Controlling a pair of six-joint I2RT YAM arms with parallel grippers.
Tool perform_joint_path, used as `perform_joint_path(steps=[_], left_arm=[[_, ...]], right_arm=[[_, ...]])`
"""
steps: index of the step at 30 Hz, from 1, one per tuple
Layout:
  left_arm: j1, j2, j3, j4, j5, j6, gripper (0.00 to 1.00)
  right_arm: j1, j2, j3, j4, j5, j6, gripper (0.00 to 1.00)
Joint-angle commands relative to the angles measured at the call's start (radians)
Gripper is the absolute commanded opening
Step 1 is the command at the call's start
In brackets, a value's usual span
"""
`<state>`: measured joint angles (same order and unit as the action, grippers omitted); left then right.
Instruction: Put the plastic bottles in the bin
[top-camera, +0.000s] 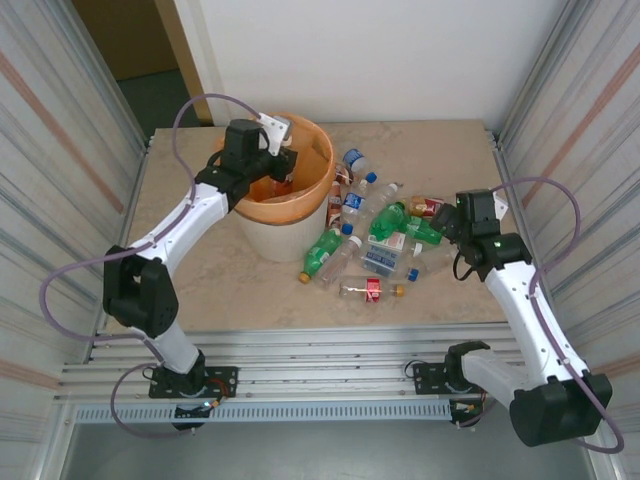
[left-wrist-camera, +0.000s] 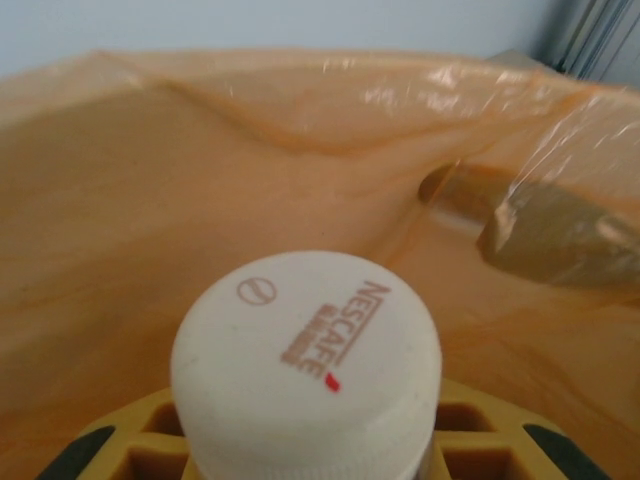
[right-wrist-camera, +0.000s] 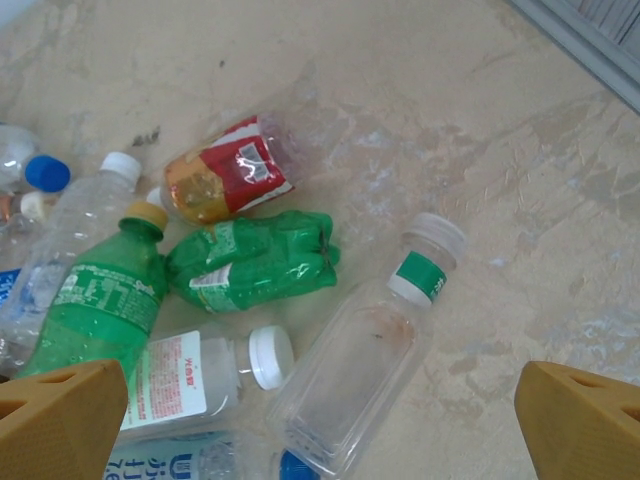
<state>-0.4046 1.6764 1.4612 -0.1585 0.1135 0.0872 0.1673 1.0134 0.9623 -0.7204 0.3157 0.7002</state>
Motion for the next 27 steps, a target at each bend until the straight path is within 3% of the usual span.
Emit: perform_joint_path(steps=[1,8,27], left_arm=[[0.009,0.007,0.016,-0.019,-0.022,0.022,0.17],[0.009,0.04,0.015,-0.049,-0.049,0.021,0.24],[0.009,0.06,0.035,-0.084,-0.077,0.011,0.64]], right_arm=[[-0.015,0.003,-0.012,-0.02,-0.013,0.026,0.98],[-0.049,0.033,-0.03,-0.019,-0.049,0.039,0.98],[-0.095,0.111,-0.104,0.044,-0.103,0.049,0.98]])
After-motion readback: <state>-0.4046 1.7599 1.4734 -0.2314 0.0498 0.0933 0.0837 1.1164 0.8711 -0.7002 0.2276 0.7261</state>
